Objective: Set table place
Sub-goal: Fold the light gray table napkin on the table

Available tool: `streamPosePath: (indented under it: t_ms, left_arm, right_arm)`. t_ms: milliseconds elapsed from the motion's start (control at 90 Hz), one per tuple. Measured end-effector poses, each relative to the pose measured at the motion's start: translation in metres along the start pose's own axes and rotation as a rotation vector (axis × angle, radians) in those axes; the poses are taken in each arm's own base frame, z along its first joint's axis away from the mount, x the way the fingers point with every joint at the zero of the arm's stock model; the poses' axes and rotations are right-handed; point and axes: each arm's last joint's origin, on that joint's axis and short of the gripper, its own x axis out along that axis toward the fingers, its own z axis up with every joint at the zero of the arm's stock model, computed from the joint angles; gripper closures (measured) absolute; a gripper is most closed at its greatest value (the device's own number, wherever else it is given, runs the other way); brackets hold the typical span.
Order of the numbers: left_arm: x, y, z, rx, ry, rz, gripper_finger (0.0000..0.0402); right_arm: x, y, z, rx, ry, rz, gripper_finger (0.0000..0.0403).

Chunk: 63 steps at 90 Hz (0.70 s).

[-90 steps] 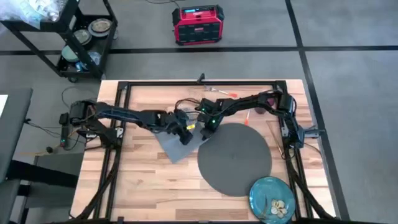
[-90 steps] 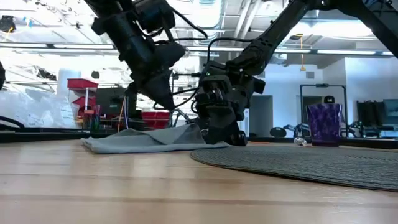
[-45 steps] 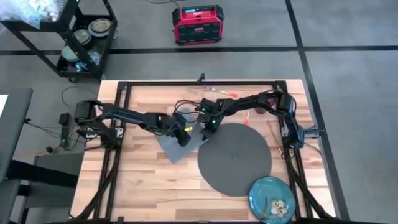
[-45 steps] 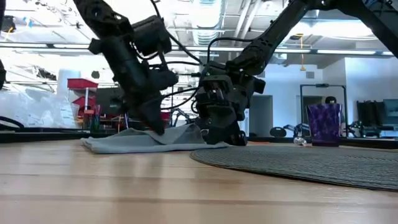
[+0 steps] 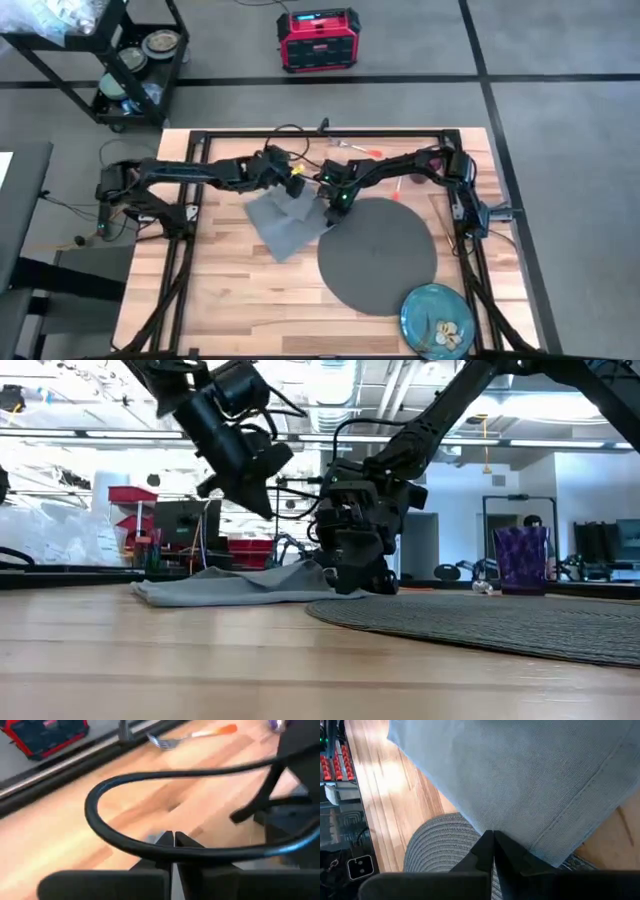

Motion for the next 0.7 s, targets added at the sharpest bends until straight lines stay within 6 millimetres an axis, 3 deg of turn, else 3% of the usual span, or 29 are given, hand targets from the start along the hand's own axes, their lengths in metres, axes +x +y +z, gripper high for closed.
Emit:
streamPosePath:
  t_ms: [267, 478, 700]
  left_arm:
    - [-0.007, -0.034, -0.028, 0.065, 0.213, -0.271, 0.0401]
    - [0.021, -0.053, -0.056, 0.109, 0.367, -0.345, 0.0401]
    - [0.044, -0.054, -0.06, 0.086, 0.361, -0.327, 0.0401]
  right_arm:
    - [0.0, 0.0, 0.0, -0.001, 0.0, 0.001, 0.0403]
    - [-0.003, -0.003, 0.001, 0.013, -0.005, 0.012, 0.0403]
    - [-0.002, -0.003, -0.001, 0.017, 0.01, 0.006, 0.0403]
